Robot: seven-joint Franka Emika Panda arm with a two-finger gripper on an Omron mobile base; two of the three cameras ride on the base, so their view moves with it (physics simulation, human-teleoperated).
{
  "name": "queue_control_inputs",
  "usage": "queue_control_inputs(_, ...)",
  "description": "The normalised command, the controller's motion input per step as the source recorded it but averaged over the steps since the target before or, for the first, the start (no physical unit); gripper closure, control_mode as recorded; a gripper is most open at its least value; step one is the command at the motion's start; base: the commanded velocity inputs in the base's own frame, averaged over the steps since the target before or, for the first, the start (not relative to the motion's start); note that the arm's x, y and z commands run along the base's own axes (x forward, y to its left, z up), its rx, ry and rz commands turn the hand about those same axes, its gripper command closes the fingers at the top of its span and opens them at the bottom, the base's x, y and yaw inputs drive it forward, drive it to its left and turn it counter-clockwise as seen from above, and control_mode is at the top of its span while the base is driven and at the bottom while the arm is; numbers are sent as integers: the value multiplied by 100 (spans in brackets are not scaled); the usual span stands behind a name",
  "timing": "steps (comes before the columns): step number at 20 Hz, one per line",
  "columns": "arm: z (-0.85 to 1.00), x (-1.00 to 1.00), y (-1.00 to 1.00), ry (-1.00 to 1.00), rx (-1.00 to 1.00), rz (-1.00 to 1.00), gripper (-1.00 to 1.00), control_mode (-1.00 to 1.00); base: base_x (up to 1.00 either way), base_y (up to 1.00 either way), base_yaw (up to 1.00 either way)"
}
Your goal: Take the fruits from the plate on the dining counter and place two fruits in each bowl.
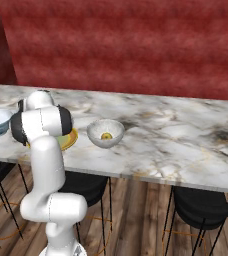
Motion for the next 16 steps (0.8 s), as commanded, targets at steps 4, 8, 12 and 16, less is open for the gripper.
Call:
queue_control_inputs(4, -28, 0, -17, -4, 0, 5, -100, -100, 0, 0, 0)
queue_control_inputs(8, -40, 1, 0, 0, 0, 8, -100, -100, 0, 0, 0)
queue_control_inputs(12, -27, 25, 0, -1, 0, 13, -100, -100, 0, 0, 0)
queue_control_inputs(16, -4, 33, 0, -9, 0, 15, -100, -100, 0, 0, 0)
